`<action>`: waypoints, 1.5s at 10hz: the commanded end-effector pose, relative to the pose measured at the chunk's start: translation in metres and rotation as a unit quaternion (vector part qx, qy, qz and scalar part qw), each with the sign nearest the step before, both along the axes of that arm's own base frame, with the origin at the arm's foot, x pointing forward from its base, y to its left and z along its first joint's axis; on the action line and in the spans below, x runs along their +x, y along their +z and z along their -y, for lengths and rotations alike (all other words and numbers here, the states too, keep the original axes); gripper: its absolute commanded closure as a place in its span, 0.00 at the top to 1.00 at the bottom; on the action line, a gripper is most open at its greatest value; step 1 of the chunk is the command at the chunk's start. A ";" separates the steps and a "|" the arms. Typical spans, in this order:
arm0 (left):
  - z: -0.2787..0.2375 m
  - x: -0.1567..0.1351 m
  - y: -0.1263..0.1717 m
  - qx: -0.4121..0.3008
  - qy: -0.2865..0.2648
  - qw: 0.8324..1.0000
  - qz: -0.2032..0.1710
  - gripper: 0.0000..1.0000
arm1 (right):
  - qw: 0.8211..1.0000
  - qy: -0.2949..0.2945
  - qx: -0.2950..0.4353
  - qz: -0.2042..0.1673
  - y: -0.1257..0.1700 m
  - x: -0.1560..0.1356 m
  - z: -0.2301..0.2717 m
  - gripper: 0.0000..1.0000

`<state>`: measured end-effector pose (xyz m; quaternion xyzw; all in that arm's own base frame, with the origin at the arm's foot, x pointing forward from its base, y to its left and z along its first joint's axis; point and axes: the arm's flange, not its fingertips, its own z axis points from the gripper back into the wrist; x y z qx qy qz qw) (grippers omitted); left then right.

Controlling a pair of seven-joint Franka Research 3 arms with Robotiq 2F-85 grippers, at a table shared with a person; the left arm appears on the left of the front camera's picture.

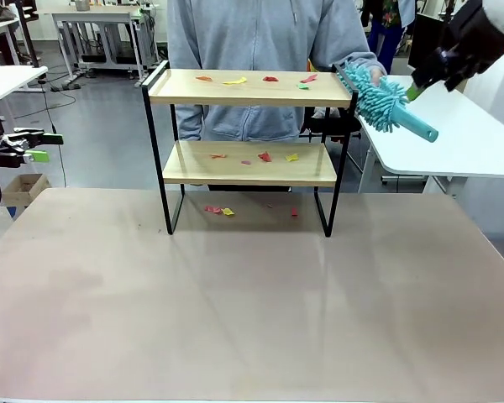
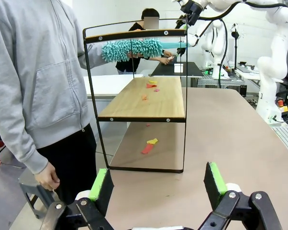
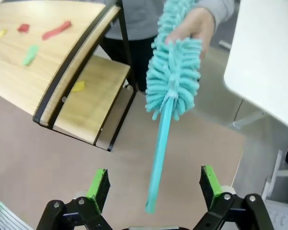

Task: Clean the shelf.
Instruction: Pick up the Duster handed by the human.

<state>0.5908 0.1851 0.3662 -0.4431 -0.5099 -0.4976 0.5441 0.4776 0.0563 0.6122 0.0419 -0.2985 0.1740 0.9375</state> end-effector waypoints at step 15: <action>0.001 0.000 0.002 0.000 -0.001 1.000 0.002 1.00 | 0.997 -0.068 -0.024 -0.036 -0.058 0.010 -0.004 0.00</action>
